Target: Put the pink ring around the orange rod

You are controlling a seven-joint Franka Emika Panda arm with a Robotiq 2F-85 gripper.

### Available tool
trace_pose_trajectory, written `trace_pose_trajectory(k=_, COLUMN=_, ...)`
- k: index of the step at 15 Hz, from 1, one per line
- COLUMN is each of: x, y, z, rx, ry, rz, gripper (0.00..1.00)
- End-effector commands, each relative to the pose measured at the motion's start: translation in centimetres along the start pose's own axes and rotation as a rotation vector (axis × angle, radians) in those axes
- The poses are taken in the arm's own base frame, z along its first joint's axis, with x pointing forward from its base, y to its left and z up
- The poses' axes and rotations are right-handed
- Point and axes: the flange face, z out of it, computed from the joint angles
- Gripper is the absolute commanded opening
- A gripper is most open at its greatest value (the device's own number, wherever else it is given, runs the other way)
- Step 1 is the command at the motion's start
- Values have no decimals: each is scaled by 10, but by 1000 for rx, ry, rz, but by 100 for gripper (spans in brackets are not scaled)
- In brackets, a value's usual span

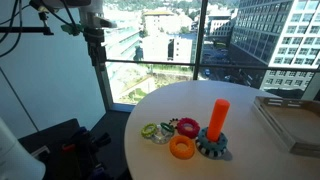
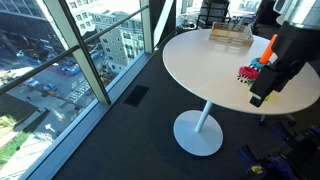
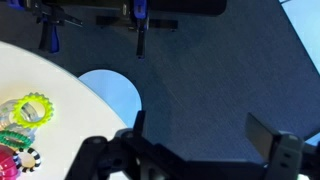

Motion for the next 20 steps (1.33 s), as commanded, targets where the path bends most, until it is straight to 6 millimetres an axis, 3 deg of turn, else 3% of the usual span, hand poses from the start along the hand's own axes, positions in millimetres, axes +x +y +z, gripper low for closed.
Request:
trace_pose_trajectory(k=1, x=0, y=0, z=-1, rx=0, ry=-1, rz=0, gripper=100)
trace_pose_trajectory(k=9, x=4, y=-2, z=-5, rx=-11, ry=63, rz=83, gripper=100)
trace_pose_trajectory(k=13, x=19, y=3, z=-21, rx=3, ry=141, rz=172, gripper=100)
trace_pose_trajectory(k=16, x=38, y=21, z=-36, rx=11, ry=187, rz=231, gripper=100)
trace_pose_trajectory(k=20, x=75, y=66, z=-52, rx=-16, ry=227, rz=304, gripper=100)
